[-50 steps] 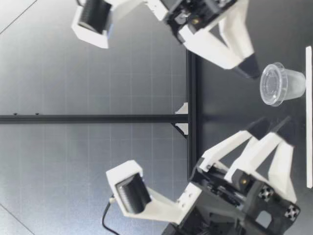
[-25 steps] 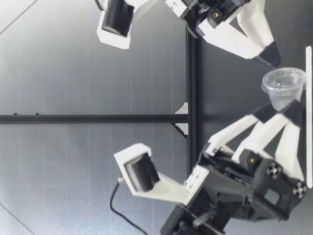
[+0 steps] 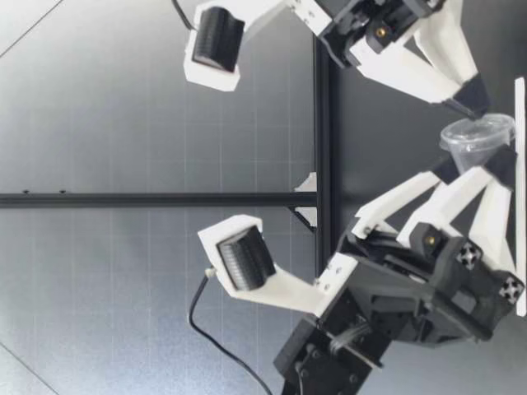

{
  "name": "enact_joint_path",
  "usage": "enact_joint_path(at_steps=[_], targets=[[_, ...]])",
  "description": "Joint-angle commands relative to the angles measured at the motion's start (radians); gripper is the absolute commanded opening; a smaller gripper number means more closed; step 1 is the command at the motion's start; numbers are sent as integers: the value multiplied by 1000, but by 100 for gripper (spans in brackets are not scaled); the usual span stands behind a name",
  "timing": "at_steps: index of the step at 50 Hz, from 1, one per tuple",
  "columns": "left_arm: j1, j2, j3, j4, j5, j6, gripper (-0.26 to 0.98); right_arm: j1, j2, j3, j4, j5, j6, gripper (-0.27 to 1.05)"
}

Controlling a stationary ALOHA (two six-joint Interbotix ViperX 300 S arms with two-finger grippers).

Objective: Pick up the plastic cup and open its lid.

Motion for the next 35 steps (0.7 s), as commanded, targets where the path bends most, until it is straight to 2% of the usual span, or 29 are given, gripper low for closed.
enact_joint_path(at_steps=[1,23,35], targets=[[3,-9,-23,2,-5,-2,55,-8,-5,-21,0,-11,-2,-18],[3,8,-40,2,34,-12,53,-8,0,-25,0,-11,-3,-18],[3,8,-41,3,38,-11,24,-8,-5,-23,0,-11,-3,-18]])
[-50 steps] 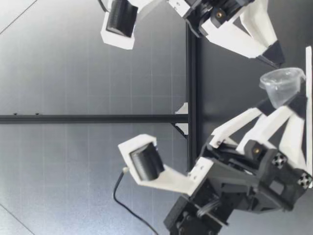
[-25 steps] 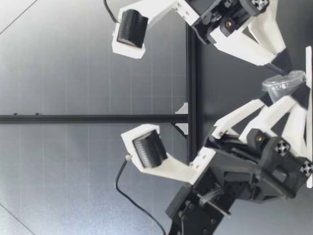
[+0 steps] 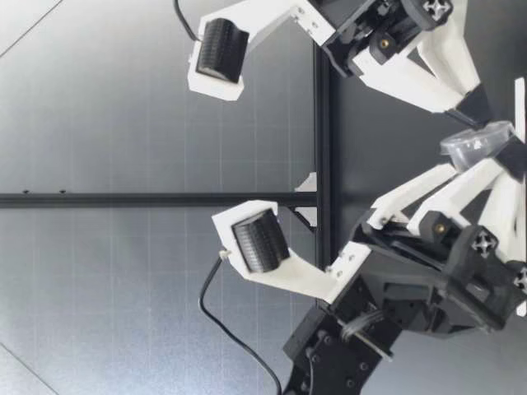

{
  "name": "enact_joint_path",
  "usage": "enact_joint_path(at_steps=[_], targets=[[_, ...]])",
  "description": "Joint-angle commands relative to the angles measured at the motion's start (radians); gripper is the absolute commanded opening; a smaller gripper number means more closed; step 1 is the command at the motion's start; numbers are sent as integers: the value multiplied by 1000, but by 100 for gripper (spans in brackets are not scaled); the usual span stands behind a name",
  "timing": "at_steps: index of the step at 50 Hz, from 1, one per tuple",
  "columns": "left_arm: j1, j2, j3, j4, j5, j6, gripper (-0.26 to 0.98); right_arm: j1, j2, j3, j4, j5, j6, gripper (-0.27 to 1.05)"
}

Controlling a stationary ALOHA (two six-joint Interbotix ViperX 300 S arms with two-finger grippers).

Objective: Pick up the plastic cup and open its lid.

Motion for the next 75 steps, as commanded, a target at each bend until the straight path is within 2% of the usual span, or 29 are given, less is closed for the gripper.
enact_joint_path(at_steps=[1,8,17,25,33,38,46,51,56,59,75], targets=[[5,-20,-15,-2,-2,2,22,-8,-23,-9,0,-8,-2,-18],[6,-28,-6,-2,-14,2,20,-8,-58,3,0,-8,0,-18],[5,-72,44,-3,-86,-5,20,-8,-256,57,-14,-64,-8,-18],[5,-163,137,-9,-259,-15,20,-8,-400,61,-80,-94,-25,-17],[6,-252,221,-9,-474,-63,20,-8,-472,60,-147,-170,-110,-13],[5,-281,250,-9,-575,-101,20,-8,-492,72,-161,-236,-204,-9],[5,-302,275,-9,-723,-193,20,-8,-509,87,-163,-313,-411,5],[5,-304,275,-9,-765,-252,20,-8,-522,91,-163,-337,-532,24],[5,-307,264,-9,-779,-296,20,-8,-517,95,-163,-354,-650,48],[5,-307,258,-11,-785,-321,20,-8,-508,101,-163,-368,-723,56],[5,-310,242,-11,-808,-382,20,-8,-448,104,-135,-410,-1046,56]])
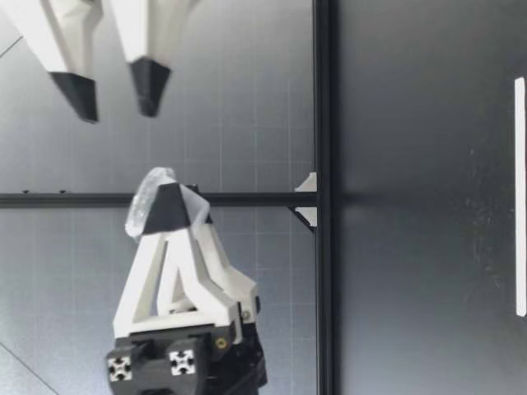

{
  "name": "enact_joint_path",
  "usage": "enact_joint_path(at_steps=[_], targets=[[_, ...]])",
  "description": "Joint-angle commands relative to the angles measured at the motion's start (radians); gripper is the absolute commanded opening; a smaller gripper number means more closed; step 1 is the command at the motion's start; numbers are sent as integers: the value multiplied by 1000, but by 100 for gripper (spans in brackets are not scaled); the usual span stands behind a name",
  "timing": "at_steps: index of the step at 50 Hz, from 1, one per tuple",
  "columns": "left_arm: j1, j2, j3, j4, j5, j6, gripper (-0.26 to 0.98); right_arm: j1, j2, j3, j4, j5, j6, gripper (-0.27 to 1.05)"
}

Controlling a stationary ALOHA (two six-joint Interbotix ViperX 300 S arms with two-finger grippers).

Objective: Pick up the plastic cup and open its lid.

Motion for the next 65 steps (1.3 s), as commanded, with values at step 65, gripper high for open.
enact_joint_path(at_steps=[65], targets=[[5,3,-15,8,-12,0,20,-32,12,-25,193,-270,-302,56]])
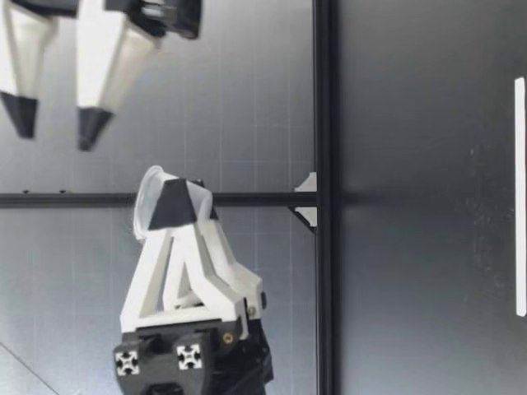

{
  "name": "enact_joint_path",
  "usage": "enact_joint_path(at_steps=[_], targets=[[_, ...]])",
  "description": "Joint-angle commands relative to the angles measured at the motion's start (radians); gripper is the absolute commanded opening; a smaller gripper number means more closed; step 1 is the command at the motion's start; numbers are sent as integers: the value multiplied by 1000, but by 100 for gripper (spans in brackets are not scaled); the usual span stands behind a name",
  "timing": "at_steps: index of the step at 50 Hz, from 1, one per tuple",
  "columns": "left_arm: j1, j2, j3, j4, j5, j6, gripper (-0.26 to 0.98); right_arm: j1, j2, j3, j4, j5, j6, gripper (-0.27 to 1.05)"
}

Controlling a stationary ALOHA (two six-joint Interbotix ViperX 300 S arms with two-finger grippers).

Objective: Pick up the plastic cup and open its lid.

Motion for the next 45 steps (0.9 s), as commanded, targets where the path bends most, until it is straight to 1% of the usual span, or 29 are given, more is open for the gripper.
enact_joint_path(at_steps=[1,7,11,22,32,40,45], targets=[[2,-17,-9,3,-5,8,20,-11,-32,2,11,-17,6,56],[2,-25,2,9,-3,40,20,-11,-29,21,32,-15,44,56],[2,-25,11,14,-3,87,20,-11,-21,31,43,-9,137,56],[2,-55,48,14,-25,190,20,-3,-14,20,31,63,623,56],[2,-71,57,12,-28,252,20,-3,20,11,17,123,976,56],[2,-72,55,12,-28,268,20,3,66,-5,12,141,1144,56],[2,-72,60,12,-28,270,20,5,92,-18,5,160,1192,56]])
